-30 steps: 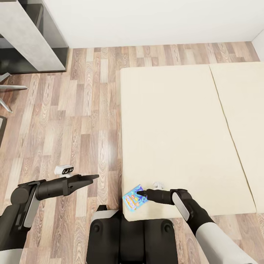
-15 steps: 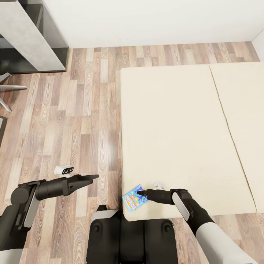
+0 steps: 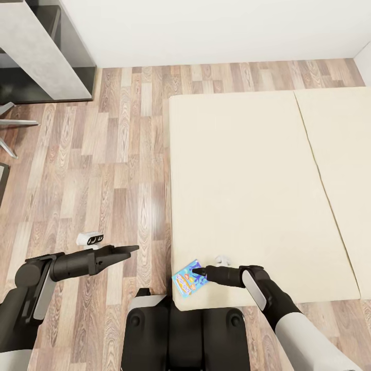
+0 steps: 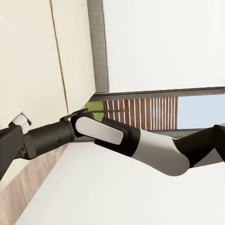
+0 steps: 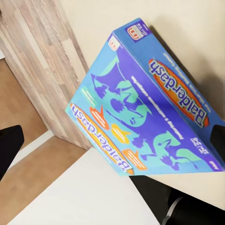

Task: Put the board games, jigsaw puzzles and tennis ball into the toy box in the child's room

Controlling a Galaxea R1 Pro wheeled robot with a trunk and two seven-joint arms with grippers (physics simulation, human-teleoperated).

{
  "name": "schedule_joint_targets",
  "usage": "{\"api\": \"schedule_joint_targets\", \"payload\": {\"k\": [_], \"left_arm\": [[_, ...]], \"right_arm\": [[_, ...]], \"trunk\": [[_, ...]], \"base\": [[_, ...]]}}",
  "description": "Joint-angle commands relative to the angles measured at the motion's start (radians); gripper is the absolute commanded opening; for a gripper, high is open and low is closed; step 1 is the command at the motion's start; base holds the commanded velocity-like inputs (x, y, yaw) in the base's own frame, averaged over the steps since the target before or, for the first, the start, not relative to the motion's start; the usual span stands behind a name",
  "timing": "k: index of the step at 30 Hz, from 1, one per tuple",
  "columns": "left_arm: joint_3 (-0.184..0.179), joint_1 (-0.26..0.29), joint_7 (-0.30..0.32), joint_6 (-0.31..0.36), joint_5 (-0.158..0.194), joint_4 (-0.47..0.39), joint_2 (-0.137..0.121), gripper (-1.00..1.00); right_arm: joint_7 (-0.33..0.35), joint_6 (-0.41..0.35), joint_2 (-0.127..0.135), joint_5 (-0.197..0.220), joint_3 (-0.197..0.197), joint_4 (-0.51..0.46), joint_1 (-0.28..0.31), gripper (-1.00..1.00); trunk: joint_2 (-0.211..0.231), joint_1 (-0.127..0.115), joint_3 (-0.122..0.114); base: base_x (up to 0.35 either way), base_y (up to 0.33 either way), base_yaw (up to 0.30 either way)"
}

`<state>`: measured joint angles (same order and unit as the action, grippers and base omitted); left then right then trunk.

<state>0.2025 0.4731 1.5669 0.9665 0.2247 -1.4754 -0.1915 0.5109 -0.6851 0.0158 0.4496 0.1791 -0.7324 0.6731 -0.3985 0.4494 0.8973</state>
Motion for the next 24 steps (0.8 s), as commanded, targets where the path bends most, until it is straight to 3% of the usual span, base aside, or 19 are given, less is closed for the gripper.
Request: {"api": "schedule_joint_targets", "payload": {"k": [1, 24], "left_arm": [[0.000, 0.000, 0.004, 0.011, -0.001, 0.000, 0.000, 1.00], [0.000, 0.001, 0.004, 0.011, -0.001, 0.000, 0.000, 1.00]], "right_arm": [[0.000, -0.004, 0.001, 0.003, 0.002, -0.001, 0.000, 1.00], [0.000, -0.004, 0.000, 0.003, 0.003, -0.001, 0.000, 1.00]], "trunk": [[-0.001, 0.001, 0.001], [-0.001, 0.001, 0.001]], "base": [[0.000, 0.000, 0.000], [0.000, 0.037, 0.000]]}}
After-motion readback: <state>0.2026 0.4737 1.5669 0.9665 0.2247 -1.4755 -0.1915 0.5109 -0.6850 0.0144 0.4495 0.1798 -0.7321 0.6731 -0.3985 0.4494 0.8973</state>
